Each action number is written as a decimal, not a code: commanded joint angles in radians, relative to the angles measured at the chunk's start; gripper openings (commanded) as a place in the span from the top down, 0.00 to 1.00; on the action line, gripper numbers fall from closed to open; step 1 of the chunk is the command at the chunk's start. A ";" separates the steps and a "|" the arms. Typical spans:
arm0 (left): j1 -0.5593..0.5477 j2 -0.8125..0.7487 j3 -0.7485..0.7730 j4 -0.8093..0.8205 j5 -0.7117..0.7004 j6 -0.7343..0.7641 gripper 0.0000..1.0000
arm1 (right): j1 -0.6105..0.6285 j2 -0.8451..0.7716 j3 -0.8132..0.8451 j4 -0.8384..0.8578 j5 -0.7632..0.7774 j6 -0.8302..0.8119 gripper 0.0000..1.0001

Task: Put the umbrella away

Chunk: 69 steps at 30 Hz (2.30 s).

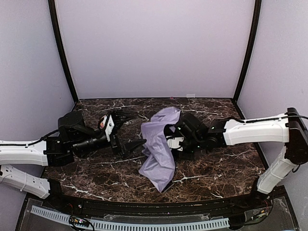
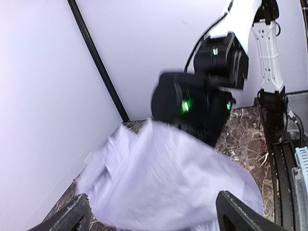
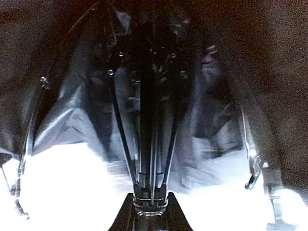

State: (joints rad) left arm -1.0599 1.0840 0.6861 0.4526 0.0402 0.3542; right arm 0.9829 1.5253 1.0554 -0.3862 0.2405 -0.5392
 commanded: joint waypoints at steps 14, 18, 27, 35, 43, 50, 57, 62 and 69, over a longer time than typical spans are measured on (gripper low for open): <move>0.005 0.161 0.067 -0.156 0.044 -0.108 0.07 | 0.052 -0.045 -0.091 0.111 -0.185 0.216 0.01; 0.005 0.192 0.060 -0.112 0.051 -0.088 0.25 | 0.053 -0.152 -0.148 0.092 -0.246 0.255 0.01; 0.005 0.234 0.051 -0.018 0.160 -0.036 0.78 | 0.039 -0.350 -0.054 -0.060 -0.338 0.420 0.02; 0.005 0.391 0.131 -0.103 0.183 0.016 0.89 | -0.144 -0.363 -0.096 0.203 -0.280 0.722 0.04; 0.005 0.573 0.195 -0.128 0.113 0.017 0.86 | -0.196 0.022 -0.004 0.200 -0.181 0.821 0.17; 0.005 0.633 0.240 -0.170 0.080 -0.002 0.83 | -0.195 0.326 0.124 0.191 -0.344 0.825 0.46; 0.016 0.433 0.220 -0.184 0.135 -0.029 0.44 | -0.204 0.129 0.151 0.143 -0.309 0.756 0.38; 0.202 0.453 0.422 -0.324 0.250 -0.291 0.27 | -0.309 -0.020 0.106 0.117 -0.215 0.805 0.27; 0.326 0.785 0.804 -0.624 0.280 -0.399 0.13 | -0.437 0.059 0.030 0.105 -0.267 0.905 0.24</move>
State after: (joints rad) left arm -0.7525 1.6966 1.3613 0.0769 0.2680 0.0540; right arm 0.5774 1.5021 1.1446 -0.2420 -0.0013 0.3008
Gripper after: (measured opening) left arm 0.839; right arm 0.752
